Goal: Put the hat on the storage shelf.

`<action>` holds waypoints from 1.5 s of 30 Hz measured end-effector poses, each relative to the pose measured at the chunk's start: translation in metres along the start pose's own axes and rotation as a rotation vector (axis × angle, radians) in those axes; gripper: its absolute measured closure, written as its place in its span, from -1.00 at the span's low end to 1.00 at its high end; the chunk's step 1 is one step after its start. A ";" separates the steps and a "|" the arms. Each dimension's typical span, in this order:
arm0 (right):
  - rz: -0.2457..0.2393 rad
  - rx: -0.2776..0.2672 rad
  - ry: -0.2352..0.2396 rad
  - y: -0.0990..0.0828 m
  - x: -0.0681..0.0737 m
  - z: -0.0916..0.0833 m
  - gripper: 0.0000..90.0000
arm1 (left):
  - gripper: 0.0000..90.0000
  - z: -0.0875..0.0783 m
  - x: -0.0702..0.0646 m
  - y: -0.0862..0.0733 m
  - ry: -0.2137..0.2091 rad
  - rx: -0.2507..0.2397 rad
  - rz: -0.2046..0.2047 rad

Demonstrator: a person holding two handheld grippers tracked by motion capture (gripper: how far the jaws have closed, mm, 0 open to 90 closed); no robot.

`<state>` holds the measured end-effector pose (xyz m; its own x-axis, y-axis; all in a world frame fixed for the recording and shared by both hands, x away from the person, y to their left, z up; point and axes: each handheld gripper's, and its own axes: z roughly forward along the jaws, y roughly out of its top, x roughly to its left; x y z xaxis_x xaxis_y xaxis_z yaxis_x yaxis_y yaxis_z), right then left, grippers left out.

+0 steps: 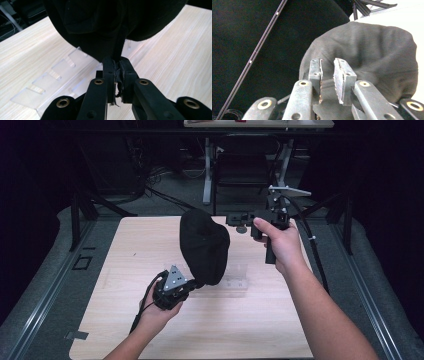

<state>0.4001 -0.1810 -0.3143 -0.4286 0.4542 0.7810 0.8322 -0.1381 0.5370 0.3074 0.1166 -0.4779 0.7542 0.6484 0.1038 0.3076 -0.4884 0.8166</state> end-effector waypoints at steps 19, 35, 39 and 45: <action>-0.012 -0.003 -0.014 0.000 0.001 -0.006 0.67 | 0.88 0.008 0.015 -0.033 -0.012 0.038 -0.066; -0.038 -0.010 -0.063 -0.003 0.001 -0.015 0.64 | 0.65 -0.004 0.019 -0.041 0.001 0.012 -0.133; -0.052 -0.007 -0.075 -0.003 0.001 -0.019 0.63 | 0.59 -0.012 0.024 -0.045 0.004 -0.002 -0.146; -0.075 -0.002 -0.115 -0.006 0.003 -0.028 0.63 | 0.37 -0.029 0.035 -0.054 0.028 -0.027 -0.199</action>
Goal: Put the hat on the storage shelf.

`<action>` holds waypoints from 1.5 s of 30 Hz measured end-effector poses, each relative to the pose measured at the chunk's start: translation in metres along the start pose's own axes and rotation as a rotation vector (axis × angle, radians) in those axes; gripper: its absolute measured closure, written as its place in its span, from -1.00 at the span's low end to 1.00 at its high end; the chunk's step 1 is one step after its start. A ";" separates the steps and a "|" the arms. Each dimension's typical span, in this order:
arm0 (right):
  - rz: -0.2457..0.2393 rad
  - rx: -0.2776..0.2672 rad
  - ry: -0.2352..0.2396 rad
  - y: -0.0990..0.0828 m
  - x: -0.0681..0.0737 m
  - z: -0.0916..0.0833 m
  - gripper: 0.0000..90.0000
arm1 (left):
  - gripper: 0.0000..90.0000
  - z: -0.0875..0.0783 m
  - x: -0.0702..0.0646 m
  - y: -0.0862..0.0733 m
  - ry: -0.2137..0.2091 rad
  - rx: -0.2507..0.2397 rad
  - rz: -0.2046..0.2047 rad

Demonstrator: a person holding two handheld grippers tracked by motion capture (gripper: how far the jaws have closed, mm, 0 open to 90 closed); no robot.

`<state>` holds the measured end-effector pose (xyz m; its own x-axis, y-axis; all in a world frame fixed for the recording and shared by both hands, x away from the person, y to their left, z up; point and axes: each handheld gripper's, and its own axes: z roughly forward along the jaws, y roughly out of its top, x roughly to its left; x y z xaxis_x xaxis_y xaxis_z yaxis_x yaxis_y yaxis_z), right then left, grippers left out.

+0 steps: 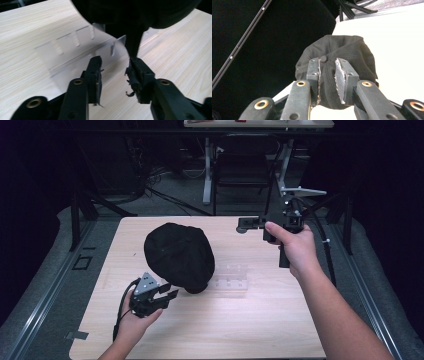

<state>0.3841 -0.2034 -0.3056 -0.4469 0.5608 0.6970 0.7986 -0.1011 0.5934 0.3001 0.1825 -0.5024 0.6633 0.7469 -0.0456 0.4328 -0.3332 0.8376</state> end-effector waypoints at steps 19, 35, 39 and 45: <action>-0.023 -0.019 -0.058 -0.011 -0.009 -0.032 0.60 | 0.06 -0.018 0.045 -0.052 0.083 -0.005 -0.168; -0.157 0.013 -0.227 -0.033 -0.016 -0.045 0.46 | 0.06 -0.016 0.062 -0.067 0.098 0.020 -0.237; -0.232 0.038 -0.289 -0.042 -0.012 -0.043 0.44 | 0.06 -0.015 0.060 -0.067 0.091 0.023 -0.235; -0.254 0.063 -0.304 -0.053 -0.019 -0.040 0.42 | 0.06 -0.014 0.059 -0.068 0.088 0.027 -0.232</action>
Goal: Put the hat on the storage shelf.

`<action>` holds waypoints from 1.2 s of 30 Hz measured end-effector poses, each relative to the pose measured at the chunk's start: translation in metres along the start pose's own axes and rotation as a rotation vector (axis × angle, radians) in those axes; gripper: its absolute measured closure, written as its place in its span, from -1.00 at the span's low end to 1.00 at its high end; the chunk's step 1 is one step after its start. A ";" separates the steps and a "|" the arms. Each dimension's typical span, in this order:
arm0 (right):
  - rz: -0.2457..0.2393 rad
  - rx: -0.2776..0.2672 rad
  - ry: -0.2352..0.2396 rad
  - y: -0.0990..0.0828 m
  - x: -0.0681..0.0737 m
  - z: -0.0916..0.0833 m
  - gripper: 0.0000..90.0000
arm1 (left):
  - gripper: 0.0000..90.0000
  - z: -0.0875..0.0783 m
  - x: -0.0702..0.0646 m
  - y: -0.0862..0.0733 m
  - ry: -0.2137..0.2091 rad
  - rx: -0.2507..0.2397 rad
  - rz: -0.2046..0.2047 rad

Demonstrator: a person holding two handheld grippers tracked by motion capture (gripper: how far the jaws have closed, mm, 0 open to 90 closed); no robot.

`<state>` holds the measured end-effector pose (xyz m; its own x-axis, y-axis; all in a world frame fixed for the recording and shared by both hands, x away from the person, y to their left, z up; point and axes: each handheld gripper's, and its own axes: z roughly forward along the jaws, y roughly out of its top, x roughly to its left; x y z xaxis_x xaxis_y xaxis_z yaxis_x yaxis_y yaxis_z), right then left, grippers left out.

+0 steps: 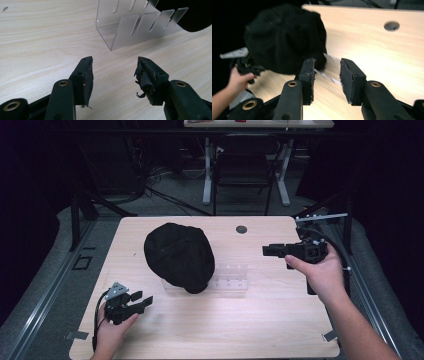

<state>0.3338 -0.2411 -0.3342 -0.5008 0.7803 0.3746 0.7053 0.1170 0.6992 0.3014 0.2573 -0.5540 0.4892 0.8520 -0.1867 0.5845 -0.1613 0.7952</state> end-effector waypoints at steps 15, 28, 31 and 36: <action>-0.089 0.038 -0.100 -0.049 -0.010 0.025 0.38 | 0.05 0.000 0.000 -0.001 -0.003 -0.004 0.000; 0.013 0.005 -0.101 -0.109 -0.044 0.042 0.36 | 0.05 0.002 -0.001 -0.001 0.000 -0.005 0.000; 0.012 -0.005 -0.127 -0.124 -0.049 0.047 0.30 | 0.05 0.002 -0.001 -0.001 0.000 -0.005 -0.001; 0.007 -0.027 -0.158 -0.144 -0.057 0.054 0.25 | 0.04 0.002 -0.002 -0.001 -0.003 0.001 0.002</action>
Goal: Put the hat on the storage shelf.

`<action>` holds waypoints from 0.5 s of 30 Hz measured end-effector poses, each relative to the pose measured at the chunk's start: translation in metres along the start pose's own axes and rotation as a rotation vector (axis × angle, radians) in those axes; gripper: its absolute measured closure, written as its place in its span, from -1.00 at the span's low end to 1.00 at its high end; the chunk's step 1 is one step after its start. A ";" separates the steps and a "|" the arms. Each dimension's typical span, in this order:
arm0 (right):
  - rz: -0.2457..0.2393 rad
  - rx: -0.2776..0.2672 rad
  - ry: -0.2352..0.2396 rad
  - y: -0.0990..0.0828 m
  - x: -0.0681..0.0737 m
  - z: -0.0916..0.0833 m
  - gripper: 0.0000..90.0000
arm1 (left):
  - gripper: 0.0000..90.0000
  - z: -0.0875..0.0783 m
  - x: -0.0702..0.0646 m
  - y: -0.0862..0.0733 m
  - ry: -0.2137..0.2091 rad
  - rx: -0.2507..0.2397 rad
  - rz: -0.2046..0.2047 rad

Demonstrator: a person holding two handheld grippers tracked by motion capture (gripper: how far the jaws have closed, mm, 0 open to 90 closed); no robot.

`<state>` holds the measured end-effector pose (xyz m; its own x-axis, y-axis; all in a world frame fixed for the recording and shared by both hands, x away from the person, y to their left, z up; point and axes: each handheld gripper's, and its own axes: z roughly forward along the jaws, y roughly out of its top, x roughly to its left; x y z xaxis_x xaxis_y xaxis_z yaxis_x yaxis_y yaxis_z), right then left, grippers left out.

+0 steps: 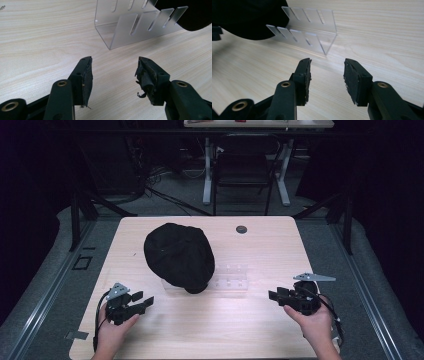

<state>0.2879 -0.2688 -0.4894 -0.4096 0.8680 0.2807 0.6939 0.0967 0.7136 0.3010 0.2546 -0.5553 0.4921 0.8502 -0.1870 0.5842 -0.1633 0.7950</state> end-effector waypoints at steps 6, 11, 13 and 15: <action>-0.015 -0.039 -0.038 -0.015 0.000 0.008 0.24 | 0.03 0.001 -0.002 0.000 -0.003 0.001 0.008; -0.006 -0.056 -0.022 -0.026 0.000 0.017 0.22 | 0.03 0.002 -0.004 -0.001 -0.004 -0.004 0.017; -0.010 -0.045 -0.030 -0.029 0.000 0.019 0.21 | 0.03 0.003 -0.006 -0.001 -0.011 -0.001 0.026; -0.025 -0.047 -0.044 -0.031 0.001 0.020 0.21 | 0.03 0.004 -0.008 -0.001 -0.017 0.003 0.031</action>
<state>0.2777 -0.2608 -0.5243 -0.3994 0.8863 0.2346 0.6550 0.0968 0.7494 0.2992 0.2461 -0.5564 0.5206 0.8363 -0.1719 0.5706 -0.1910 0.7987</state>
